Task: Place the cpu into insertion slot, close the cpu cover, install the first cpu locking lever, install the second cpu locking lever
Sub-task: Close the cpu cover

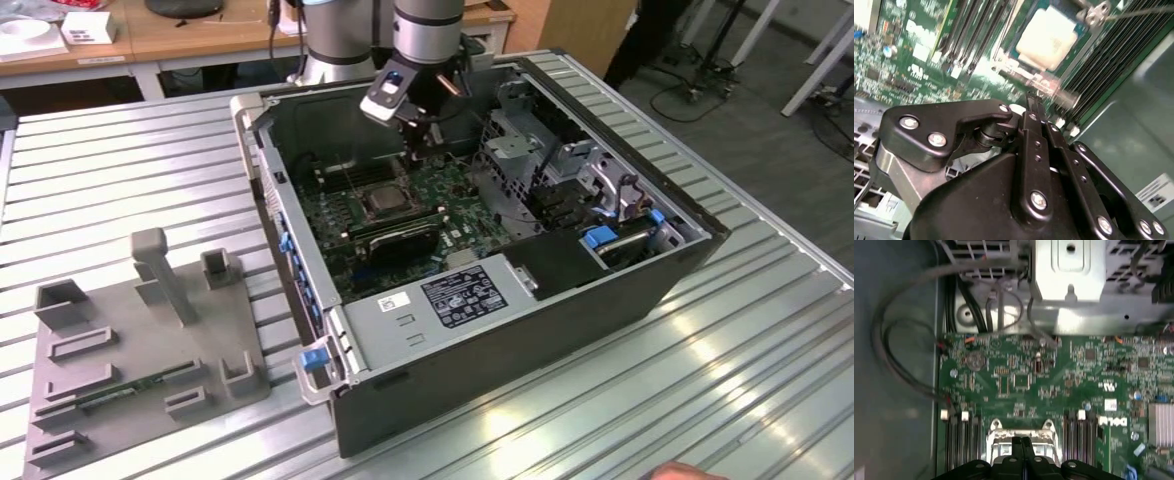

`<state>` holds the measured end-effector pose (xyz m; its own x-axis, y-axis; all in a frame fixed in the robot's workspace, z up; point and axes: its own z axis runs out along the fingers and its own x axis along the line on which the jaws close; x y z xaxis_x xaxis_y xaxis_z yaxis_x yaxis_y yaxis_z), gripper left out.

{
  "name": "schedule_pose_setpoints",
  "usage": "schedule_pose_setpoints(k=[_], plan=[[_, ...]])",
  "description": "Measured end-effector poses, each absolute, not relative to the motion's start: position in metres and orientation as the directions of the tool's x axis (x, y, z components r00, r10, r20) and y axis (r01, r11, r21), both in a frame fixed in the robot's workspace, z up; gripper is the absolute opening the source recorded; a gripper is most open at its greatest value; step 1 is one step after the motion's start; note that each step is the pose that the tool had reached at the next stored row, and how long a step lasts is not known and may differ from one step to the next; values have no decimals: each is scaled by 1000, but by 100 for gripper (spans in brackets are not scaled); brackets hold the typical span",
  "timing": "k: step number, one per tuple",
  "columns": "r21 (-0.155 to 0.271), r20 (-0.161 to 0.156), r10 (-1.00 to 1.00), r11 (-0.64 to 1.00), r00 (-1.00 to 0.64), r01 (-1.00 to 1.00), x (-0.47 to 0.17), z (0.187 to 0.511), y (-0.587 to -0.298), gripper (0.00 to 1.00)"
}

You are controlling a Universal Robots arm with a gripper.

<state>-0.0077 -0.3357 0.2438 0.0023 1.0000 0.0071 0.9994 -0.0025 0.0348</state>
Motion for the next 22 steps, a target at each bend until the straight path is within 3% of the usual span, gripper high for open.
schedule_pose_setpoints(k=[22], plan=[[28,7,1000,-3,2,1000,-19,239,-336,10]])
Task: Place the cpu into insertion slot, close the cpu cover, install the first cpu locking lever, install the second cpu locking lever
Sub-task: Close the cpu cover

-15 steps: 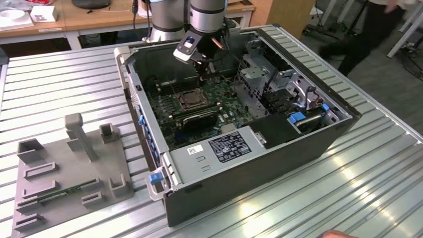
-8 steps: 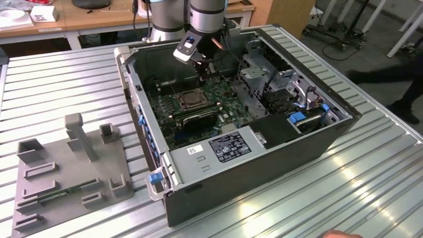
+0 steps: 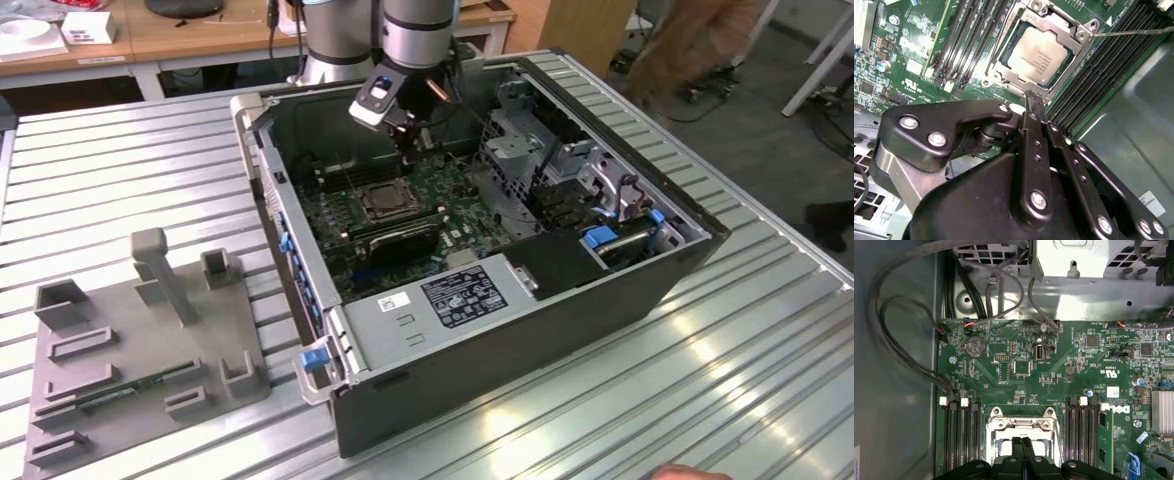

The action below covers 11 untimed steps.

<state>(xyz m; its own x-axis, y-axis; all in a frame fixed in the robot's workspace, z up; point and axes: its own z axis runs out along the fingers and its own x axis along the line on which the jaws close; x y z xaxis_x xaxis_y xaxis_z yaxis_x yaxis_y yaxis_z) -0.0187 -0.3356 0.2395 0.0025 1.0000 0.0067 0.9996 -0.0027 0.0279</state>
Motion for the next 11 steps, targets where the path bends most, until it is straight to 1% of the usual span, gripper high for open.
schedule_pose_setpoints(k=[11], plan=[[28,7,1000,-3,3,1000,-25,238,-336,10]])
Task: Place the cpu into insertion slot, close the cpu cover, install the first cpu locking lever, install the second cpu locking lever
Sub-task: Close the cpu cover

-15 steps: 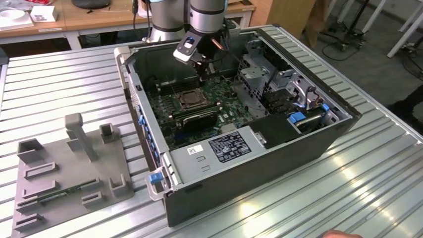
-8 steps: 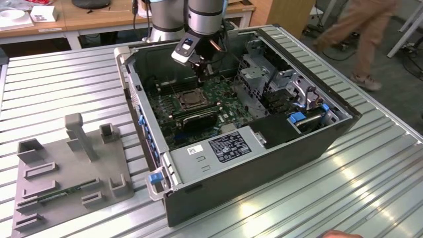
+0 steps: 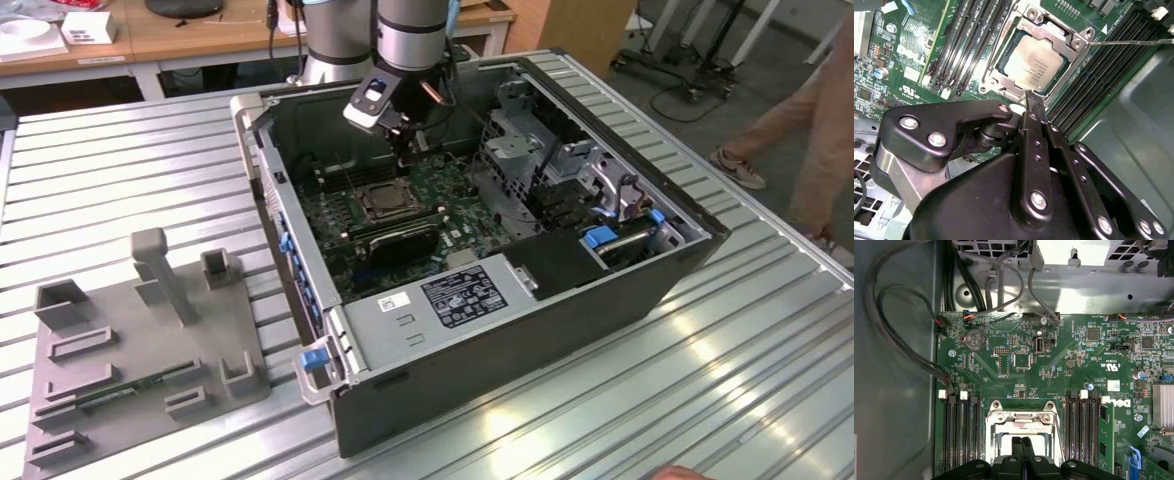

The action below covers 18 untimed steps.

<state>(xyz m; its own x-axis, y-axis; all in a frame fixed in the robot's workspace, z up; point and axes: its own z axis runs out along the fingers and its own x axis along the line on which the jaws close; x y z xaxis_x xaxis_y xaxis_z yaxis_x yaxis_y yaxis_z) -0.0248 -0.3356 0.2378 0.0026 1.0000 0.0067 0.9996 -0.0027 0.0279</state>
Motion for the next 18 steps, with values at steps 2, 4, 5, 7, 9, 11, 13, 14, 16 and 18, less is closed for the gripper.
schedule_pose_setpoints(k=[2,4,5,7,9,11,13,14,16,18], plan=[[28,7,1000,3,-3,1000,-25,238,-336,10],[28,7,999,32,-32,999,-25,238,-336,10],[28,7,999,50,-50,998,-25,238,-336,10],[28,7,996,86,-86,996,-25,237,-336,10],[28,7,992,122,-122,992,-25,237,-336,10],[28,7,987,158,-158,987,-25,237,-336,10],[28,7,981,193,-193,981,-25,237,-336,10],[28,7,977,212,-213,977,-25,237,-336,10],[28,7,969,247,-248,969,-25,236,-336,10],[28,7,959,282,-282,959,-25,236,-336,10]])
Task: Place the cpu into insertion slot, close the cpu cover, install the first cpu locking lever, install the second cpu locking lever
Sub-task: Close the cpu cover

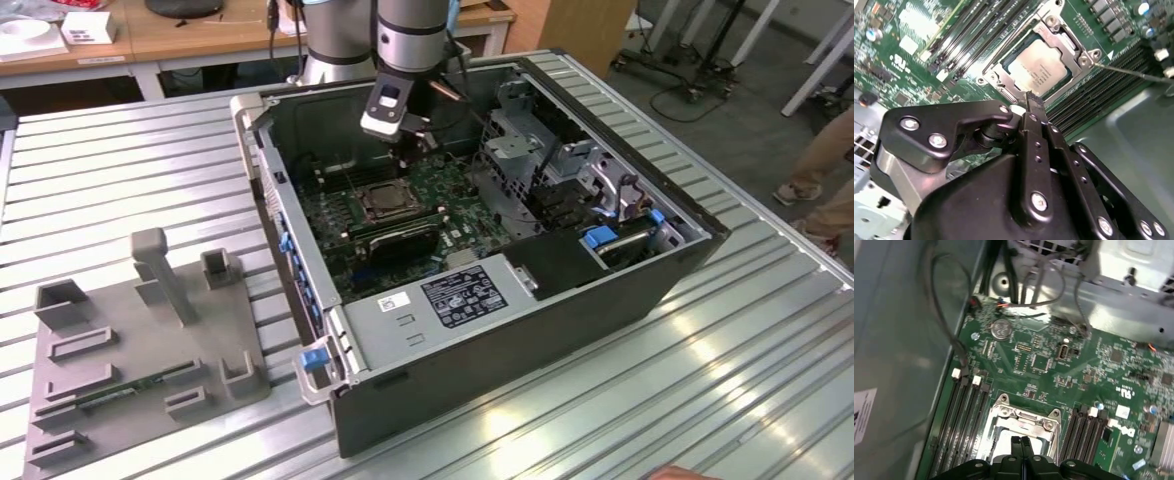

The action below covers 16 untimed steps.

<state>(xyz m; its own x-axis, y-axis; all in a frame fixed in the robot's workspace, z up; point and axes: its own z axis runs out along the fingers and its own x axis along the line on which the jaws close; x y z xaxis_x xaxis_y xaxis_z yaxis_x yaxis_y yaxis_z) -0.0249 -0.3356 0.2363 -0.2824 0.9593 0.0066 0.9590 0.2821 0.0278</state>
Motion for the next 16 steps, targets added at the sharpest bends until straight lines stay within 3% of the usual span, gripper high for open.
schedule_pose_setpoints(k=[16], plan=[[28,7,838,545,-546,838,-25,234,-336,10]])
